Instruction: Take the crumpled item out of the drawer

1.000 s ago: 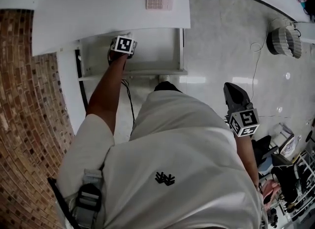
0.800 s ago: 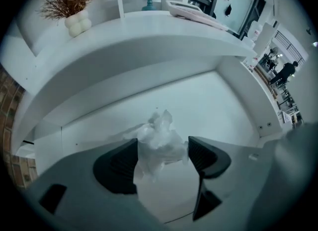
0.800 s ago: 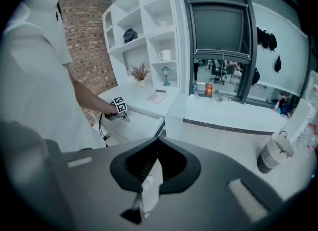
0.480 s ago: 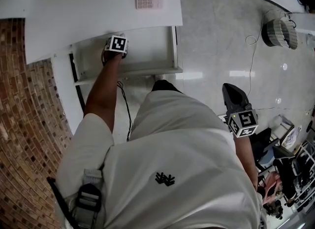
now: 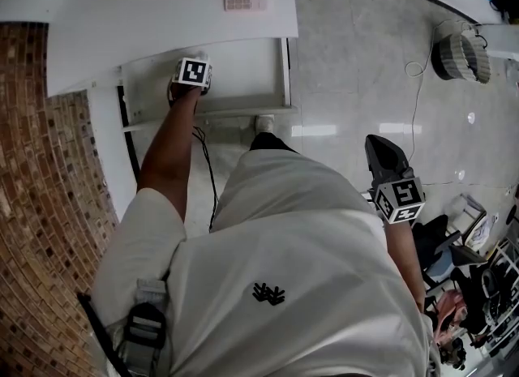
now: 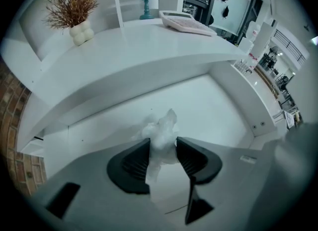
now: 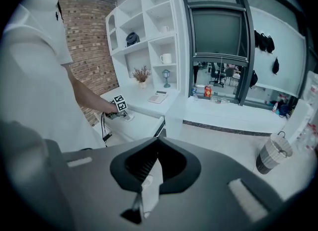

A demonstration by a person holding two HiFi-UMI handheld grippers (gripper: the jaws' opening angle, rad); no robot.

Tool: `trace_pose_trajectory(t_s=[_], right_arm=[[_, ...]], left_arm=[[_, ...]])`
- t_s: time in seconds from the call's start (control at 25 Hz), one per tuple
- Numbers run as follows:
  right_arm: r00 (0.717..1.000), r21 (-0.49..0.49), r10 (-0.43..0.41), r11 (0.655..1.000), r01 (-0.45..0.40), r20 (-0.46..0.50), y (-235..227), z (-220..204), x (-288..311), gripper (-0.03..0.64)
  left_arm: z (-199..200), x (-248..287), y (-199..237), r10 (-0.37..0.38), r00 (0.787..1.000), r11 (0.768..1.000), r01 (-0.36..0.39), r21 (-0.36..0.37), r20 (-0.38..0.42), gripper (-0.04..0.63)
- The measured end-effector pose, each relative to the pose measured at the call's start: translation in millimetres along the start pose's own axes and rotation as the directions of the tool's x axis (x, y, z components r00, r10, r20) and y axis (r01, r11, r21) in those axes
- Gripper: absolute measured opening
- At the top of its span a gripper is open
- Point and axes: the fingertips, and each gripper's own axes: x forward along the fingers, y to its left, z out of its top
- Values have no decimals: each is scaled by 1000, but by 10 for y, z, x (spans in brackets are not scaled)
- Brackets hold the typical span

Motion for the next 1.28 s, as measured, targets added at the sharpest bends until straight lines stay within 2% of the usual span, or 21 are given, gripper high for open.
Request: trace_pose_trajectory(t_s=[0.68,1.28], right_arm=[[994,-38,49,998,-45,97,18,-275,-509,14],[982,-39,88,996,-83,169,101,-802,-1122,12]], left_arm=[[-7,-883,-632,11,991,999,-15,32,133,155],[-302,-1797,-1391,9,965,998,-27,63,263,140]])
